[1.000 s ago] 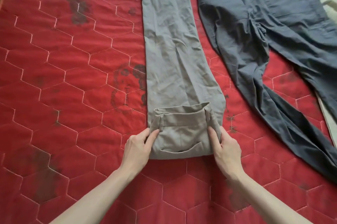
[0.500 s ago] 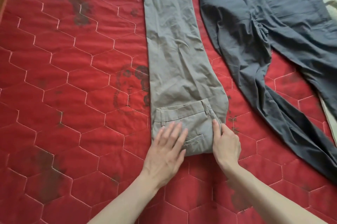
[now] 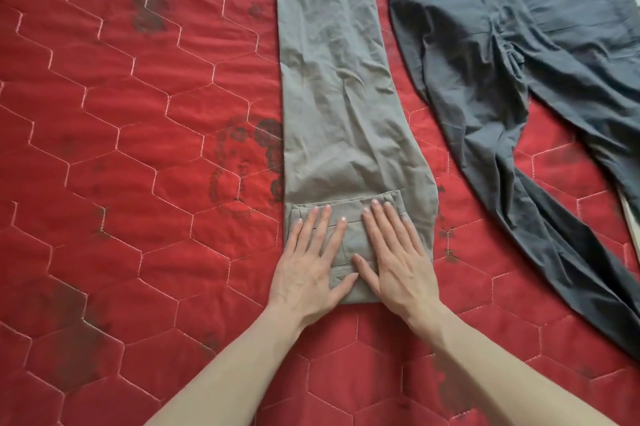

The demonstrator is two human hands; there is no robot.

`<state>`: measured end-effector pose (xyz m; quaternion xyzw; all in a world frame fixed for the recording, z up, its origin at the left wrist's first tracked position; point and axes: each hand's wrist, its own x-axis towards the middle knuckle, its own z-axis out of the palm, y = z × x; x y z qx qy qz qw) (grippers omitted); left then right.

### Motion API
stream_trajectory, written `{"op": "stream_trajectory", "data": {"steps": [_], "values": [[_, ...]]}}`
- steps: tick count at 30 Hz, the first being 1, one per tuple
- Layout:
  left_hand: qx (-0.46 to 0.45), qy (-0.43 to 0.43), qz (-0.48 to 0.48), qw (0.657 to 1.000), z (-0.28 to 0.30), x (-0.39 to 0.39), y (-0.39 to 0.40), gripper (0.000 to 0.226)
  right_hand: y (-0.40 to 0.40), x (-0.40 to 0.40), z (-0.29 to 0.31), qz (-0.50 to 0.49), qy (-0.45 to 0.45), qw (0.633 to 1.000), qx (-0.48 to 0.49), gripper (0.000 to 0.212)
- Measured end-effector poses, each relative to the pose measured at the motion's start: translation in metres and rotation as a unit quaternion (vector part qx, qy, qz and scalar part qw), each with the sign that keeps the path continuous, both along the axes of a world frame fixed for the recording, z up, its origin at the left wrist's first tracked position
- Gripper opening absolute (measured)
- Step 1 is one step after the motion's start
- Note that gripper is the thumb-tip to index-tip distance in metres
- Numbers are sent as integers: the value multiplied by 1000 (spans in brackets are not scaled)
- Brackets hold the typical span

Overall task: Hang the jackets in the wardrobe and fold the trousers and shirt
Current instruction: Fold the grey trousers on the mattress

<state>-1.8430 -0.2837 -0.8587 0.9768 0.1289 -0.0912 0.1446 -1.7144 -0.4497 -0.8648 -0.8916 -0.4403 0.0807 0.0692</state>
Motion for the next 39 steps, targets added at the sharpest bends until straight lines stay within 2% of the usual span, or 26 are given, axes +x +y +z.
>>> {"op": "stream_trajectory", "data": {"steps": [3,8,10,12,14,16,18,19,22,25,28,32,36,39], "values": [[-25,-18,-51,998,-1,2,20,89,-2,-10,-3,-108,7,994,8,77],[-13,-31,-160,987,2,-4,54,78,-5,-5,5,-90,50,994,32,68],[-4,-49,-205,977,3,-9,68,67,-17,6,8,-24,72,996,50,61],[11,-68,-242,968,2,-16,84,65,-38,27,11,74,89,992,52,58],[38,-75,-270,959,0,-25,97,66,-56,53,17,166,80,983,22,66],[58,-80,-281,955,-1,-28,103,60,-67,79,23,234,24,972,-23,78],[51,-81,-275,957,1,-25,103,60,-71,99,27,290,-18,955,-63,85],[42,-79,-269,959,1,-22,102,63,-71,106,27,312,-31,947,-70,82],[11,-42,-250,967,3,-14,104,83,-61,120,23,351,-67,932,-56,73],[-9,-9,-256,967,7,-9,110,98,-47,129,25,365,-73,926,-64,82],[-12,10,-253,967,12,-6,110,102,-40,137,34,373,-36,923,-92,94],[-57,15,-229,972,21,-11,99,90,-42,138,45,379,21,923,-60,66],[-198,0,-181,963,33,-26,88,79,-60,123,57,363,130,922,-26,55],[-348,17,-58,936,42,-46,69,61,-79,105,64,289,213,933,32,56]]}}
